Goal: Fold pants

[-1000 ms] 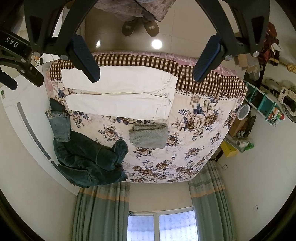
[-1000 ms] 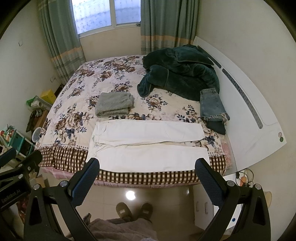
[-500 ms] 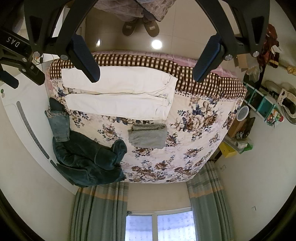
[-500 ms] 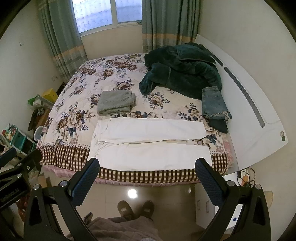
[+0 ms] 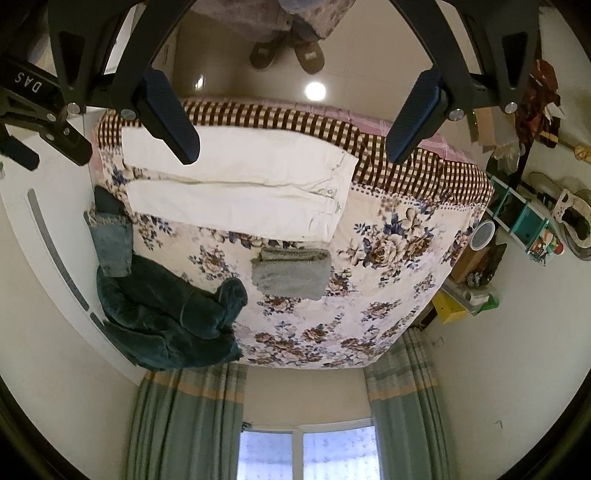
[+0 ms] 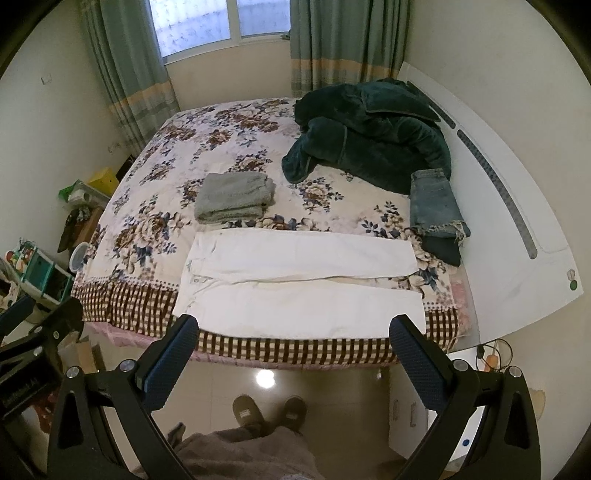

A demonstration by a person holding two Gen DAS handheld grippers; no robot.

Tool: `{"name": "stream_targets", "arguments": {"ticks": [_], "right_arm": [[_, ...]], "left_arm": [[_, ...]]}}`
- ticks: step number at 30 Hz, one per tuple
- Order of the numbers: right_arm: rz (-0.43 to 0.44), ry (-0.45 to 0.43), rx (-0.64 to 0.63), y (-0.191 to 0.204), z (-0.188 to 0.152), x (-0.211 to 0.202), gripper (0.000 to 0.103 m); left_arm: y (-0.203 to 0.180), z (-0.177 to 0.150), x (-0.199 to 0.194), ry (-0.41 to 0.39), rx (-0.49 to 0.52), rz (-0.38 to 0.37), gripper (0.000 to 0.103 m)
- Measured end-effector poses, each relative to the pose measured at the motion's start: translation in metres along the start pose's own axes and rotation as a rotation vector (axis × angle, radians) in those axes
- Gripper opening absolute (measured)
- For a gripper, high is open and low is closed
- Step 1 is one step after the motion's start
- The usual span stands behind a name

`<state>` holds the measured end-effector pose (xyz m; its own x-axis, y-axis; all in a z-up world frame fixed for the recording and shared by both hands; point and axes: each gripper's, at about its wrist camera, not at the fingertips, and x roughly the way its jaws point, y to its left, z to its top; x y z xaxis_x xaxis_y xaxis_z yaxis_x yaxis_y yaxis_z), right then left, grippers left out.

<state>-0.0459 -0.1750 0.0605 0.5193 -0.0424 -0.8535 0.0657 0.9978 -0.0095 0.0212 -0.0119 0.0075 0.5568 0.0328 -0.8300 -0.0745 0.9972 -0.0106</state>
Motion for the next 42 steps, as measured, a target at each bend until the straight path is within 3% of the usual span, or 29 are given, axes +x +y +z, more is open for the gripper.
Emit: {"name": "stream_targets", "arguments": {"ticks": [4,9,15,20,27,31,37,42], "right_arm": [[-0.038,-0.015,0.026,-0.014,0.016,0.035,0.103],[-0.089,-0.022,0.055,-0.041,0.047,0.09,0.103],[-0.15,0.034,0.114,-0.071,0.093,0.183,0.103],[-0.194,0.124,0.214,-0.097,0.131,0.289,0.103],[-0.228,0.312,0.484,-0.147,0.169,0.478,0.103],[-0.286,0.394,0.622,-0.178,0.174,0.572,0.103],[-0.399,0.456,0.787,-0.224,0.166,0.693,0.103],[-0.439,0.47,0.86,-0.26,0.155,0.765,0.103]], "left_arm": [[-0.009,0.013,0.033,-0.013,-0.046,0.032,0.103],[-0.026,0.032,0.081,-0.036,-0.033,0.119,0.103],[-0.038,0.061,0.176,0.077,-0.008,0.158,0.103],[-0.031,0.092,0.271,0.206,-0.047,0.167,0.103],[0.016,0.13,0.452,0.482,-0.317,0.132,0.103],[0.041,0.137,0.547,0.548,-0.461,0.205,0.103],[0.076,0.127,0.662,0.657,-0.706,0.245,0.103],[0.07,0.112,0.738,0.731,-0.766,0.301,0.103]]}}
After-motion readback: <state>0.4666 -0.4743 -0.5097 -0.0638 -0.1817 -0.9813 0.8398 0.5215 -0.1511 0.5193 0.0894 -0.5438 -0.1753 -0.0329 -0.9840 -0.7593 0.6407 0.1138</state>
